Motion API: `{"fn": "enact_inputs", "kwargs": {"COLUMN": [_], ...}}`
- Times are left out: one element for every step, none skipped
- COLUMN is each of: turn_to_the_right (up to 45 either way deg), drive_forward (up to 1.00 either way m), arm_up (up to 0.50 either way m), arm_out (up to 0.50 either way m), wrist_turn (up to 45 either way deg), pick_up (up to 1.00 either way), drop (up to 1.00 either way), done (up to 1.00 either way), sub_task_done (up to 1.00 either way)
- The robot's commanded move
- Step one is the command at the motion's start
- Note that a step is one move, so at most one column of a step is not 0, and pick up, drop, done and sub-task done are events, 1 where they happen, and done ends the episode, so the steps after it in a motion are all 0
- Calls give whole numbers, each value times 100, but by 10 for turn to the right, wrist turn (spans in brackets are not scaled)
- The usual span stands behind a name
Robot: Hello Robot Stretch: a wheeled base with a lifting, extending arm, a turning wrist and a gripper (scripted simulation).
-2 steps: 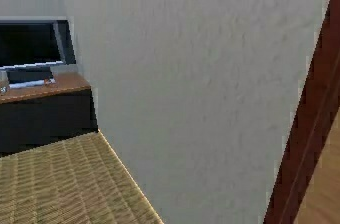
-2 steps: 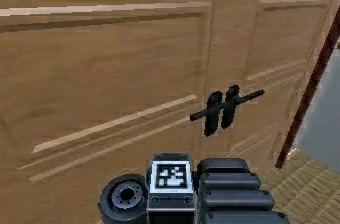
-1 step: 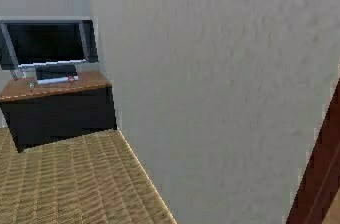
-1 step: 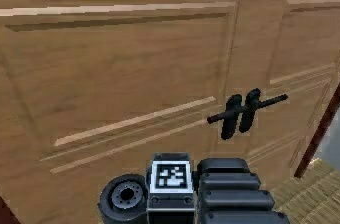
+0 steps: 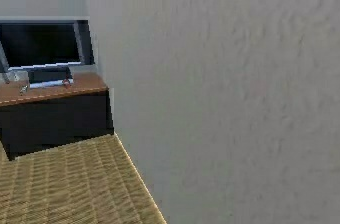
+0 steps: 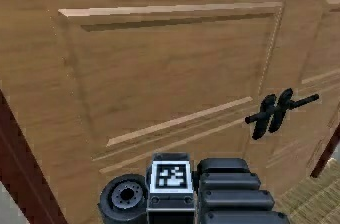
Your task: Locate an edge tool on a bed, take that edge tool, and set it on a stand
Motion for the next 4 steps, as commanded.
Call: {"fn": "enact_inputs", "kwargs": {"turn_to_the_right": [-270,0,-60,0], "drive_forward": [0,45,0,100], "arm_up": [0,0,0,0], "arm_out": [0,0,0,0], "wrist_turn": [0,0,0,0], "pick_up": [0,0,0,0], "drop": [0,0,0,0], "done": [0,0,0,0], "sub_task_done": [0,0,0,0]}}
